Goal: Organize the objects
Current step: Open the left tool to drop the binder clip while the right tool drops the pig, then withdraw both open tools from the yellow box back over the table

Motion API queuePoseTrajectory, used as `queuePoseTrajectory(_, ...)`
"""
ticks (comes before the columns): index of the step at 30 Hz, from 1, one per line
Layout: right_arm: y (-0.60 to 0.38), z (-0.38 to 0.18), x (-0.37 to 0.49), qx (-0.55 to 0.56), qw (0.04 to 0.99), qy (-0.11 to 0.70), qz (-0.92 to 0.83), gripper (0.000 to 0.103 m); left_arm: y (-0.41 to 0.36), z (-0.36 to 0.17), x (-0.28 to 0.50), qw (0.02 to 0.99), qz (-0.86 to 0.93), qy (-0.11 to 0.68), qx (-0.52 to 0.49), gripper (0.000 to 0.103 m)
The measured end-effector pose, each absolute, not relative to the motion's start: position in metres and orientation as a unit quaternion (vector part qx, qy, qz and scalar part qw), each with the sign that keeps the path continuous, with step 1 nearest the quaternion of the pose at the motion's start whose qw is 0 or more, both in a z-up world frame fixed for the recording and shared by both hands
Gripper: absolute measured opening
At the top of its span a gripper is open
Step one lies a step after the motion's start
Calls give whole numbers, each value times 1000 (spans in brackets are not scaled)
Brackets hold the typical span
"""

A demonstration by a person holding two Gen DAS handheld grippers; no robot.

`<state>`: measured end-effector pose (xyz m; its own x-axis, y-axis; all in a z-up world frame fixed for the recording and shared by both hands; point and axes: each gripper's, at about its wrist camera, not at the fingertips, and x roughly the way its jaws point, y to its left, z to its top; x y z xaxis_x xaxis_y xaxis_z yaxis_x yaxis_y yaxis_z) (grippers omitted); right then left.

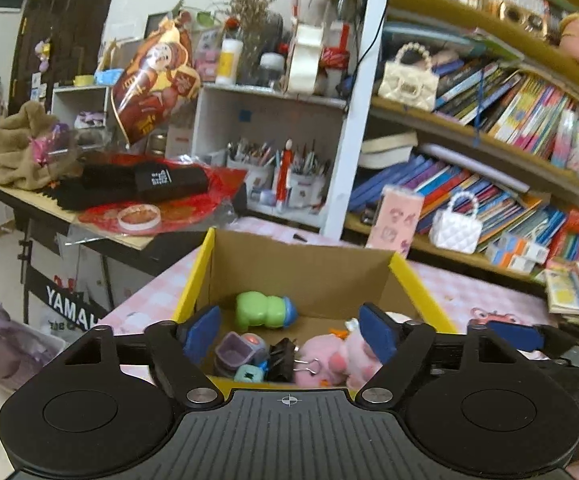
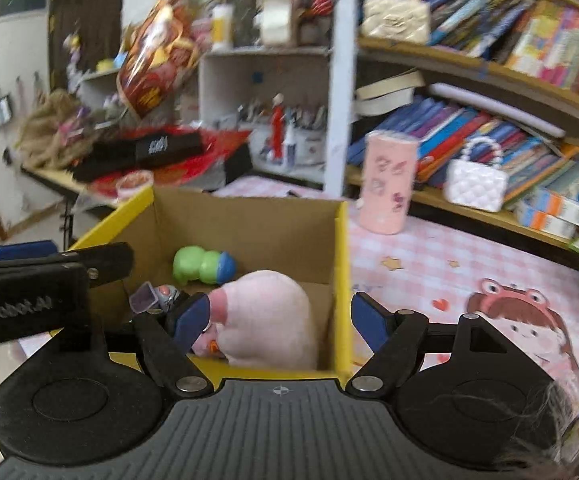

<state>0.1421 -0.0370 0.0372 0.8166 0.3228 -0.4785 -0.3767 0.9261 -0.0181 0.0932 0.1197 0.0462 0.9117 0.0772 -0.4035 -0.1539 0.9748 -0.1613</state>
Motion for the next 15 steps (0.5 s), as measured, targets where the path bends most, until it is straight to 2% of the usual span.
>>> queuePoseTrajectory(5,-62,42,104,-29,965,240,103,76,107,47,68,976,52,205,-50,81)
queuePoseTrajectory(15,-94,17,14,-1,962,273,-14,77,69,17,13,962,24,273,-6,89)
